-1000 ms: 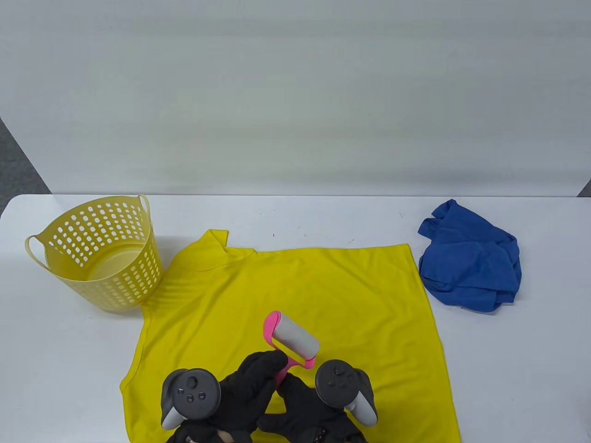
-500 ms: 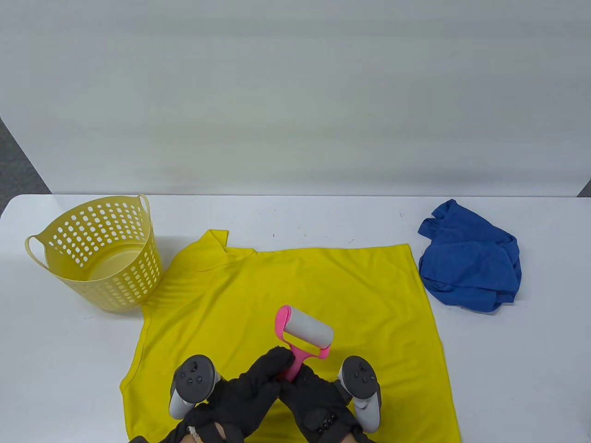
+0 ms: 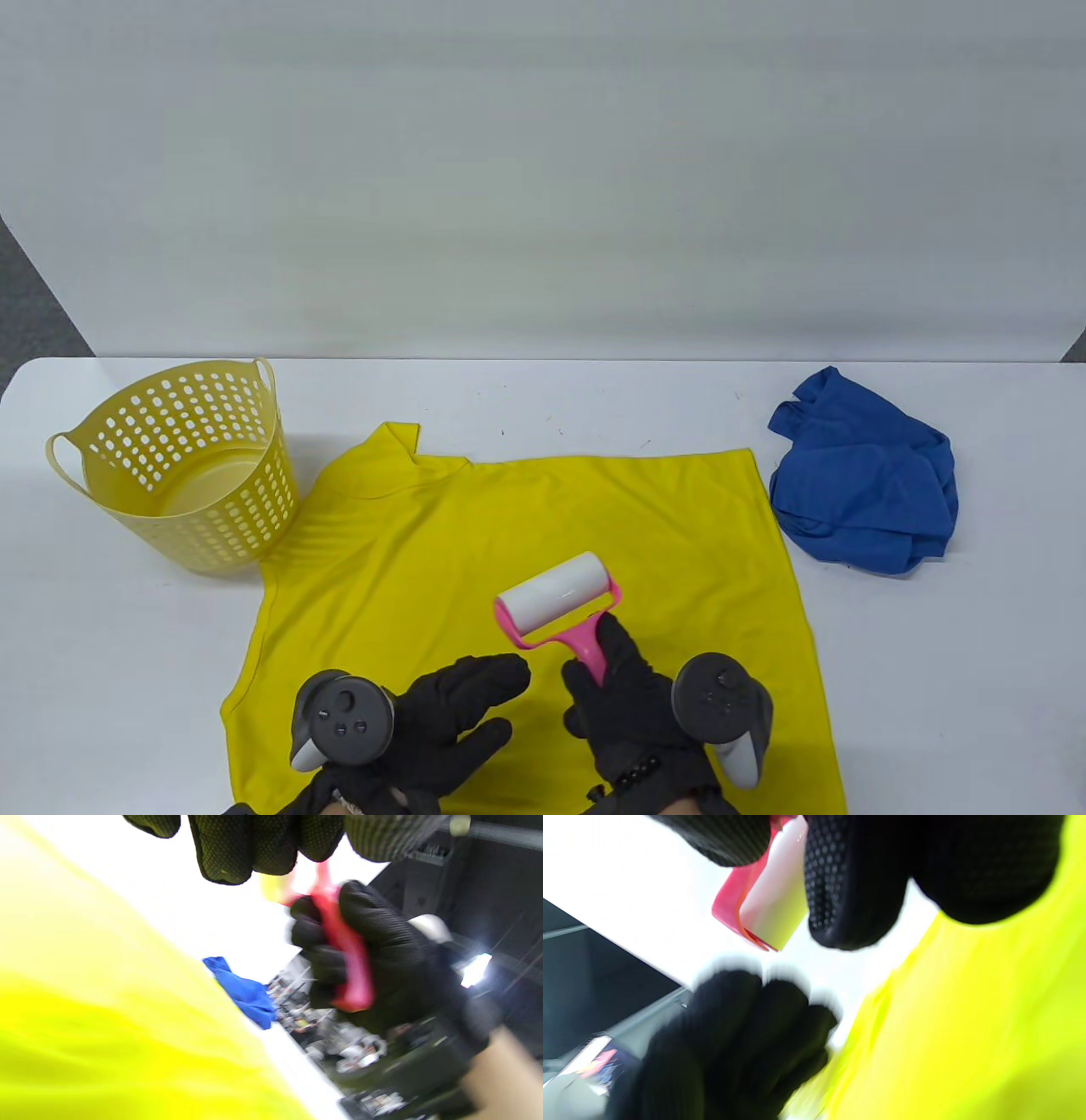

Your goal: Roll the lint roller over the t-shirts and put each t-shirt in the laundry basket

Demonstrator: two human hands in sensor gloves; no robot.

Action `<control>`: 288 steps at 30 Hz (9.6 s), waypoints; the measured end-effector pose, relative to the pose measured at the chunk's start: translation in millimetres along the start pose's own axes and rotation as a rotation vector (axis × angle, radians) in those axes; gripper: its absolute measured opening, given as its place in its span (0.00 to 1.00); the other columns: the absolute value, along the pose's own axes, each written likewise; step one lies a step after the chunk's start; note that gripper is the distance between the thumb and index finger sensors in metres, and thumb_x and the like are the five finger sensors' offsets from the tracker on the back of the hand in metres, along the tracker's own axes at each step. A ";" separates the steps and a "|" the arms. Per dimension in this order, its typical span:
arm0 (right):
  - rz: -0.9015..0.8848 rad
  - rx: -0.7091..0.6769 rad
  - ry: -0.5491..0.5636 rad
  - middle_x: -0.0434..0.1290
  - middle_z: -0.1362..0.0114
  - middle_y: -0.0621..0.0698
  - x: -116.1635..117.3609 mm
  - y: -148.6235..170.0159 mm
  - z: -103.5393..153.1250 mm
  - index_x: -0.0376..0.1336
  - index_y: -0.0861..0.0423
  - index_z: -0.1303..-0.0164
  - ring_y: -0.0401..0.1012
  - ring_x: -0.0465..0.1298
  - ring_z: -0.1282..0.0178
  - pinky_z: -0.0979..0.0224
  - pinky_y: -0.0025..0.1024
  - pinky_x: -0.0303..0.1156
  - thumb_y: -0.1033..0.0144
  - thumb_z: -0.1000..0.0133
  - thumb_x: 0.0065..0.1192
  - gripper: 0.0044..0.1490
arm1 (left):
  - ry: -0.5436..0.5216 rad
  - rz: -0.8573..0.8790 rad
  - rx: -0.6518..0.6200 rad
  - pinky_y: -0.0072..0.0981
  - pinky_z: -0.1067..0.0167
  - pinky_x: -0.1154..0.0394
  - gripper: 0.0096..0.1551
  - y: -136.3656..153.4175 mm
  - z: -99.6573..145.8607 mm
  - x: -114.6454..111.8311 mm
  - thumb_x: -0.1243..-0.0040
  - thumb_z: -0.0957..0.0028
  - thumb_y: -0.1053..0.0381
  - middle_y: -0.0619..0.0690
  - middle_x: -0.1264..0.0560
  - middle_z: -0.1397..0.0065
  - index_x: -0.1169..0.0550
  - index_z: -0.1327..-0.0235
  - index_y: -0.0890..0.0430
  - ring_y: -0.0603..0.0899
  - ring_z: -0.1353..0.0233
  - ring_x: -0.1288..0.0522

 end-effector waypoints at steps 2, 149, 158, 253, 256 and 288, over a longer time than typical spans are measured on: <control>0.210 0.100 0.025 0.68 0.42 0.64 -30.6 5.8 3.7 0.45 0.71 0.31 0.42 0.80 0.71 0.67 0.40 0.80 0.57 0.43 0.55 0.44 | 0.087 -0.206 0.215 0.70 0.23 0.47 0.40 20.1 -4.9 0.6 0.44 0.44 0.36 0.54 0.42 0.15 0.42 0.21 0.46 0.67 0.14 0.40; 0.822 0.446 -0.516 0.35 0.18 0.66 -25.8 106.7 13.3 0.33 0.58 0.24 0.67 0.32 0.22 0.35 0.79 0.30 0.38 0.51 0.58 0.61 | 0.431 -0.545 0.939 0.86 0.28 0.50 0.66 114.7 57.4 61.9 0.17 0.73 0.32 0.58 0.37 0.10 0.36 0.18 0.44 0.76 0.11 0.43; 0.817 0.565 -0.388 0.31 0.19 0.62 -19.2 147.9 2.2 0.29 0.53 0.25 0.66 0.33 0.21 0.34 0.78 0.29 0.38 0.49 0.47 0.55 | 0.431 -0.534 0.970 0.80 0.23 0.55 0.63 140.9 54.6 45.2 0.29 0.66 0.32 0.52 0.53 0.09 0.48 0.18 0.39 0.72 0.10 0.54; 0.228 0.521 -0.431 0.90 0.63 0.53 -36.6 119.2 -27.9 0.74 0.63 0.49 0.48 0.89 0.68 0.54 0.51 0.80 0.50 0.46 0.59 0.32 | 0.234 -0.620 0.541 0.72 0.23 0.44 0.43 76.0 14.0 33.6 0.43 0.51 0.29 0.52 0.34 0.16 0.36 0.22 0.43 0.67 0.16 0.35; 0.000 0.523 -0.439 0.90 0.72 0.49 -38.1 128.9 -23.5 0.77 0.64 0.55 0.45 0.89 0.78 0.62 0.47 0.83 0.47 0.46 0.60 0.33 | 0.355 -0.713 0.612 0.74 0.22 0.49 0.51 92.4 13.3 18.6 0.44 0.56 0.25 0.52 0.41 0.12 0.43 0.19 0.40 0.69 0.12 0.43; 0.537 0.431 0.166 0.71 0.30 0.66 -95.1 101.0 -21.3 0.56 0.64 0.28 0.66 0.68 0.33 0.34 0.68 0.60 0.65 0.43 0.60 0.35 | 0.472 -0.565 0.842 0.80 0.22 0.59 0.66 146.2 40.2 45.7 0.33 0.69 0.25 0.47 0.56 0.08 0.51 0.18 0.37 0.69 0.08 0.56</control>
Point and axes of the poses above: the tracker on the back of each hand, its own y axis roughly to the little-finger side, its own z axis roughly from the fingertips to the wrist, x = y × z, the point moved 3 cm from there along -z, roughly from the wrist to the fingertips
